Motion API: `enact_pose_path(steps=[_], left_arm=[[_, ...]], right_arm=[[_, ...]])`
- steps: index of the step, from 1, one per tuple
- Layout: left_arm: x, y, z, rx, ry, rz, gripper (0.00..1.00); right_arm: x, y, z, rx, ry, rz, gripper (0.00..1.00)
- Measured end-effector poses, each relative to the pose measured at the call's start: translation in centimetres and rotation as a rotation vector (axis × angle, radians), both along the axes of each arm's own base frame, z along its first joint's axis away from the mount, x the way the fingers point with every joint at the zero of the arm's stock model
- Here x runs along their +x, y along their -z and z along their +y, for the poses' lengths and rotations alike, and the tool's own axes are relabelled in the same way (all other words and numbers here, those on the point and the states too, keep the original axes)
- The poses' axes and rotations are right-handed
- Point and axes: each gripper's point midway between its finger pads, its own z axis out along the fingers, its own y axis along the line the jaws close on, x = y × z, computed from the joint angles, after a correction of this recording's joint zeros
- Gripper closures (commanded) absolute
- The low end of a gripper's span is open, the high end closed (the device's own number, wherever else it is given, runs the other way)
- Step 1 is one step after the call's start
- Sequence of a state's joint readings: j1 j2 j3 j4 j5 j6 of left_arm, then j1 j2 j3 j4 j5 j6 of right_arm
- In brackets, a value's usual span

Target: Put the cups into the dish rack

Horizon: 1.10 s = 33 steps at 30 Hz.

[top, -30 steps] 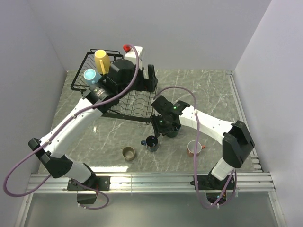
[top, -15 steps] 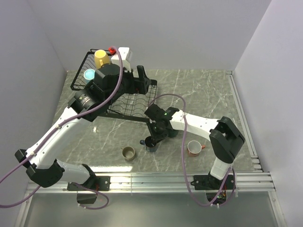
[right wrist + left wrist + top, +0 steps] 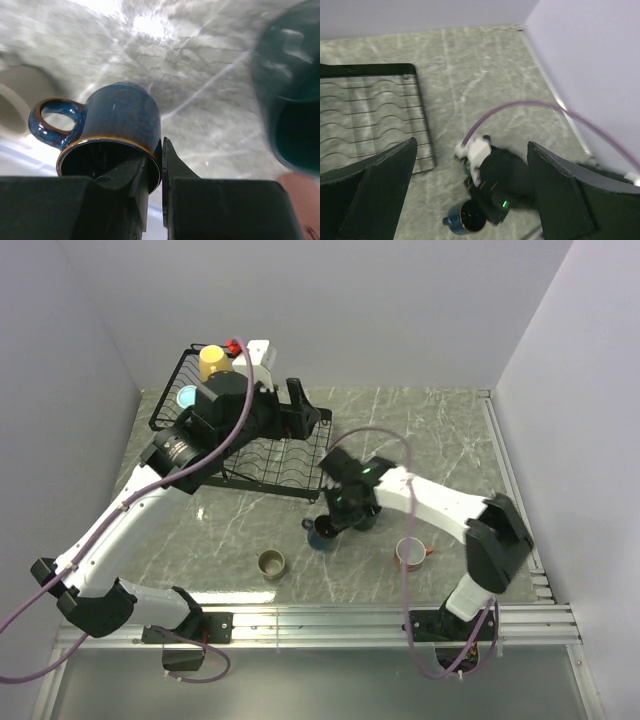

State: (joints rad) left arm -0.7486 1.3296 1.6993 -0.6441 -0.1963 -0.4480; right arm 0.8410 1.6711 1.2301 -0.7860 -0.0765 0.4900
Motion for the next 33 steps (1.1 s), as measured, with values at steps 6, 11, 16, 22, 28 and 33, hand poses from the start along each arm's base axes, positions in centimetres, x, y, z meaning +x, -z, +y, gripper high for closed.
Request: enact_pose_path(steps=[6, 11, 16, 22, 28, 33], left_arm=[[0.2, 0.1, 0.1, -0.220, 0.139, 0.031, 0.03], [-0.5, -0.4, -0.3, -0.456, 0.296, 0.054, 0.04], [-1.9, -0.5, -2.4, -0.587, 0.462, 0.095, 0.06], [-1.9, 0.0, -3.4, -0.629, 0.503, 0.132, 0.08], [-2.6, 0.2, -4.7, -0.629, 0.542, 0.138, 0.08], [-2.5, 0.7, -5.5, -0.646, 0.562, 0.143, 0.08]], right_arm=[[6.5, -11.1, -4.7, 0.351, 0.250, -0.119, 1.00], [9.3, -20.4, -7.4, 0.650, 0.348, -0.266, 1.00], [8.4, -24.2, -6.2, 0.983, 0.350, -0.177, 1.00], [8.4, -24.7, -5.4, 1.173, 0.392, -0.014, 1.00], [7.9, -27.6, -4.7, 1.316, 0.341, 0.028, 1.00], [7.0, -29.4, -4.2, 1.390, 0.285, 0.055, 1.00]])
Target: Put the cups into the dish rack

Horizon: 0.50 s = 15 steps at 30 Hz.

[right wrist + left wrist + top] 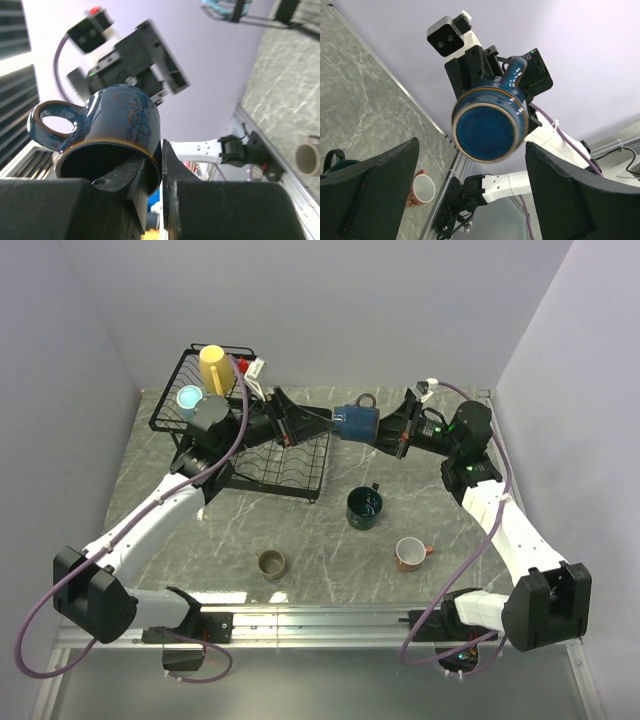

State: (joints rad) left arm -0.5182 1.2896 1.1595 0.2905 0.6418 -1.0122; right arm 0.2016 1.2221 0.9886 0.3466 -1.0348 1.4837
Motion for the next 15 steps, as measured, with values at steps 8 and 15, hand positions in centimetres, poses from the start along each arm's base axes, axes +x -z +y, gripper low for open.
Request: enact_pose_path(steps=[8, 15], left_arm=[[-0.4, -0.8, -0.4, -0.075, 0.041, -0.026, 0.08], [-1.0, -1.7, -0.6, -0.118, 0.085, -0.058, 0.11]], right_arm=[[-0.4, 0.0, 0.8, 0.031, -0.049, 0.014, 1.00], [-0.2, 0.3, 1.0, 0.032, -0.059, 0.015, 1.00]])
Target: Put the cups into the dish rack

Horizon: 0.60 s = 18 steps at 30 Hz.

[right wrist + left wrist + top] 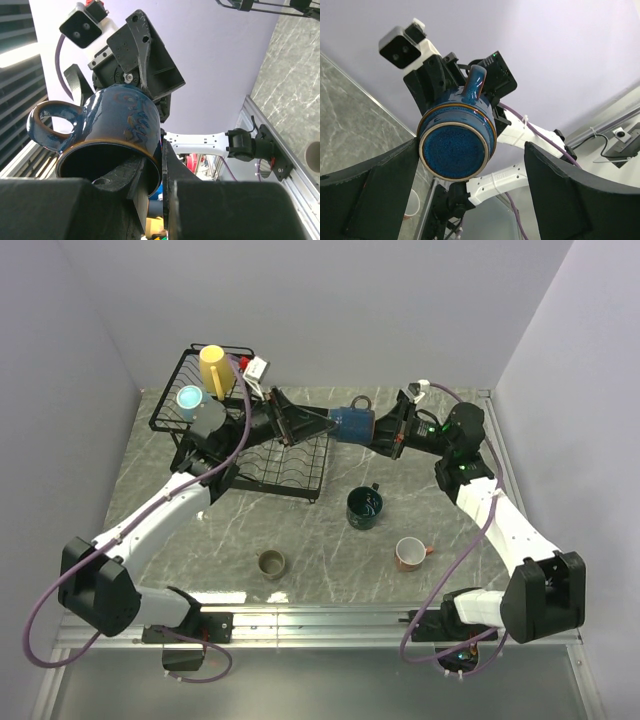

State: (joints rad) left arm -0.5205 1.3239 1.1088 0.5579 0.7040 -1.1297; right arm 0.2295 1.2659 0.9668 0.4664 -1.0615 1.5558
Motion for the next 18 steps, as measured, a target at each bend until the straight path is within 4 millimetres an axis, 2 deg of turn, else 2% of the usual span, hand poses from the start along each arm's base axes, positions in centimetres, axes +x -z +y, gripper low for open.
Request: enact_pose_path(steps=[8, 18], left_arm=[[1.2, 1.8, -0.9, 0.030, 0.004, 0.034, 0.12], [1.7, 1.8, -1.1, 0.054, -0.008, 0.030, 0.13]], right_arm=[[1.1, 1.3, 0.2, -0.009, -0.004, 0.035, 1.00], [1.3, 1.2, 0.2, -0.006, 0.005, 0.029, 1.00]])
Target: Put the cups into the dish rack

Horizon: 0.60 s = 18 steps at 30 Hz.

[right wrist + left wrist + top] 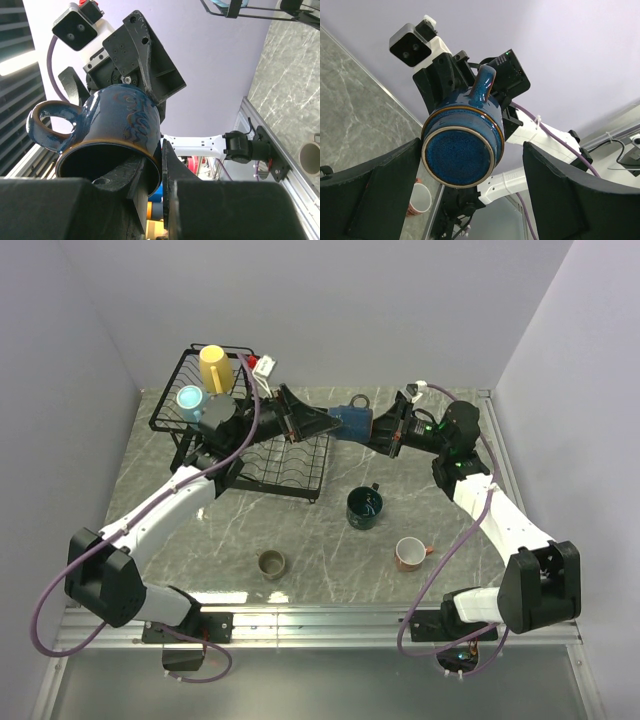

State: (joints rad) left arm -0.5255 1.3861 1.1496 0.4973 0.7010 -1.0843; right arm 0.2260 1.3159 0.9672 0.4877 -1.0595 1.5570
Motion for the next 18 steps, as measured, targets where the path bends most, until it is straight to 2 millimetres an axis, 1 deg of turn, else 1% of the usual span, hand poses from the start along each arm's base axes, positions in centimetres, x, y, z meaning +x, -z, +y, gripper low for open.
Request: enact_pose_path(steps=[7, 13, 18], left_arm=[[0.4, 0.5, -0.3, 0.056, -0.032, 0.003, 0.14], [0.3, 1.8, -0.9, 0.100, -0.044, 0.035, 0.14], [0.6, 1.7, -0.7, 0.104, -0.069, 0.031, 0.18]], right_arm=[[0.1, 0.0, 0.0, -0.001, 0.003, 0.001, 1.00], [-0.3, 0.1, 0.4, -0.001, -0.011, 0.003, 1.00], [0.0, 0.2, 0.4, -0.002, -0.002, 0.011, 1.00]])
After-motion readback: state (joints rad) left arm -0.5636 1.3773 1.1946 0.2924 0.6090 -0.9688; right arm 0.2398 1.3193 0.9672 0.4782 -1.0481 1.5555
